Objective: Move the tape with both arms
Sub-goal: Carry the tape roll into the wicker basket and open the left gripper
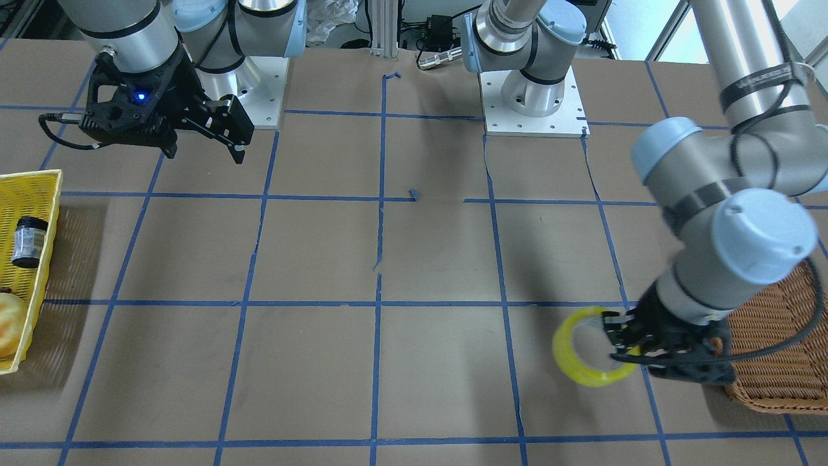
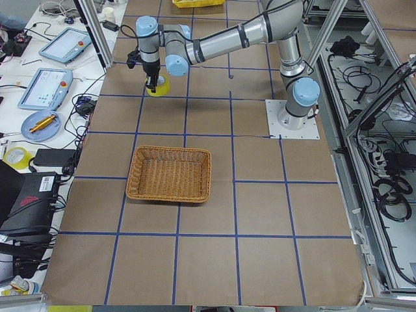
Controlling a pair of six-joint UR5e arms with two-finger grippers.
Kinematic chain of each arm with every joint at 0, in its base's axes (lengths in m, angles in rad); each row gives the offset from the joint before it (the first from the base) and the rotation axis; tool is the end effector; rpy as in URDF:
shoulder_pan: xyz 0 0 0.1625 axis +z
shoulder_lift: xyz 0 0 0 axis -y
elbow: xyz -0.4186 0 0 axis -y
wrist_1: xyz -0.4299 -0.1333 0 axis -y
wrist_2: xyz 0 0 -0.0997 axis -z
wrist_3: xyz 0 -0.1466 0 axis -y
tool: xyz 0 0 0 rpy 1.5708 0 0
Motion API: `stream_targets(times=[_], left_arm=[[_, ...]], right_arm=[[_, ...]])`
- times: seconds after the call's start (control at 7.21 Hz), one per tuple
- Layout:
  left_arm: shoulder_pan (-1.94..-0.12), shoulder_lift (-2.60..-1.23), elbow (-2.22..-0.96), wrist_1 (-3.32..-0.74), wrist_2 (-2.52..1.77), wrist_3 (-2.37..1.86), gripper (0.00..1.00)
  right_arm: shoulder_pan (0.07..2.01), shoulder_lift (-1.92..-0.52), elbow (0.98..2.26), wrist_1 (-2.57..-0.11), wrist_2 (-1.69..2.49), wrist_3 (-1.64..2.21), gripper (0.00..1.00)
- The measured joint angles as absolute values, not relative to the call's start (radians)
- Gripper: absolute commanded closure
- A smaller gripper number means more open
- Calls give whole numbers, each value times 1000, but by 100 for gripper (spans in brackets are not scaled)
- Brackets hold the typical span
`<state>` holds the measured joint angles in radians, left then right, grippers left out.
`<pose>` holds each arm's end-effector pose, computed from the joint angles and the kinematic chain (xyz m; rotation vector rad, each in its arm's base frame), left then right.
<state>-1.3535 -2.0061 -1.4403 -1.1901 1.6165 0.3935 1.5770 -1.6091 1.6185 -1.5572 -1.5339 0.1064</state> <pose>0.0267 -0.7080 0.2746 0.2678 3.0622 -0.0902 0.1419 -0.5093 0.4280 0.1562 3.1019 0.0389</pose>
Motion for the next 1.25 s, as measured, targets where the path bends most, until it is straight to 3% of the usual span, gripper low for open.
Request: stream_targets(times=[0.42,0.83,1.11,1.25], left_arm=[[-1020,-2007,-1394,-1222,1580,876,100],[-873,-2102,-1360,-1186,1522,1049,96],[-854,-2159,-1360,-1139,1505,1080,21],[-853,-2175,-1360,-1126,1494,1079,19]], right_arm=[[1578,-1609,1620,-1557,-1534,103,0],[1578,-1609,1620,-1557,-1534,103,0],[1578,-1608,1620,-1556,-1535,103,0],[1578,-1608,1620,-1556,-1535,103,0]])
